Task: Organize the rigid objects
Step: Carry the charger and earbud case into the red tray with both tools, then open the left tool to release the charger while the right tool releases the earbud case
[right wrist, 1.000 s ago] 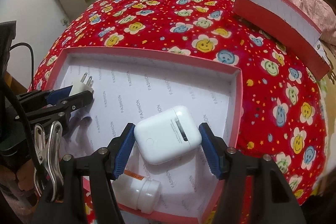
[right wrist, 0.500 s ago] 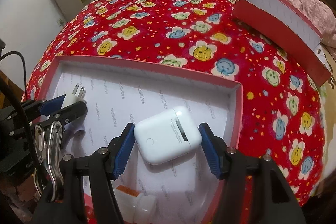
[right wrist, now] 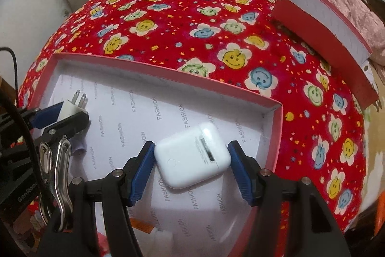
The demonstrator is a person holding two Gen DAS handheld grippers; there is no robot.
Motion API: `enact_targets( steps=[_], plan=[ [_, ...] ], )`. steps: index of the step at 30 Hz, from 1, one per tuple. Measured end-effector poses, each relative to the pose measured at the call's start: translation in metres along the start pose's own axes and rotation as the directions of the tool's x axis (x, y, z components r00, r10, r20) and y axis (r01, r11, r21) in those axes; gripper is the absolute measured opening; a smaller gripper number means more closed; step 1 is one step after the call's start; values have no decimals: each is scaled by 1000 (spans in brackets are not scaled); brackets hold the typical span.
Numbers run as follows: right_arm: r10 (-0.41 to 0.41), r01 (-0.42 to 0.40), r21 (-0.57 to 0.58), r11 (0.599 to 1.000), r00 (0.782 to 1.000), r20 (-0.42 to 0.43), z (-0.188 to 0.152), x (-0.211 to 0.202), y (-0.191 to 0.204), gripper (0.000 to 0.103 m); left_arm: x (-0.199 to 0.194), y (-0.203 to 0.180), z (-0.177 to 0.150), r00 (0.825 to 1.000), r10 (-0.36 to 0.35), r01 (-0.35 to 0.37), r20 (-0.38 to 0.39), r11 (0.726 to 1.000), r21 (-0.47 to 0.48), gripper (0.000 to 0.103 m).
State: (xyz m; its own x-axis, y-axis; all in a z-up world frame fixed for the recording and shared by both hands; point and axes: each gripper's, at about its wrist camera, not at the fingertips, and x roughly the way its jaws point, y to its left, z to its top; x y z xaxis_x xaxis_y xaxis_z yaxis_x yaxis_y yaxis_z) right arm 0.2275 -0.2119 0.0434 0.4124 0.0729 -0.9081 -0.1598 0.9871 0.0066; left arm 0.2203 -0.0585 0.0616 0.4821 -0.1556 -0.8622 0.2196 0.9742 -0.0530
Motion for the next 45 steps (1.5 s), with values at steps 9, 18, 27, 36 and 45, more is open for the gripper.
enact_targets(
  steps=[9, 18, 27, 36, 45],
  plan=[
    [6, -5, -14, 1000, 1000, 6, -1, 2, 2, 71, 4, -13, -1, 1000, 20, -21, 5, 998, 59, 49],
    [7, -7, -31, 999, 1000, 16, -6, 1, 4, 82, 0, -9, -8, 999, 39, -39, -9, 999, 36, 58],
    [39, -39, -15, 999, 999, 34, -17, -10, 3, 82, -17, -10, -16, 997, 69, -70, 29, 997, 38, 67],
    [57, -57, 3, 998, 996, 69, -35, -28, 4, 82, -35, -12, -28, 996, 73, -75, 53, 997, 37, 70],
    [86, -86, 3, 996, 990, 114, -61, -51, 9, 82, -51, -13, -48, 997, 48, -50, 53, 998, 33, 70]
  ],
)
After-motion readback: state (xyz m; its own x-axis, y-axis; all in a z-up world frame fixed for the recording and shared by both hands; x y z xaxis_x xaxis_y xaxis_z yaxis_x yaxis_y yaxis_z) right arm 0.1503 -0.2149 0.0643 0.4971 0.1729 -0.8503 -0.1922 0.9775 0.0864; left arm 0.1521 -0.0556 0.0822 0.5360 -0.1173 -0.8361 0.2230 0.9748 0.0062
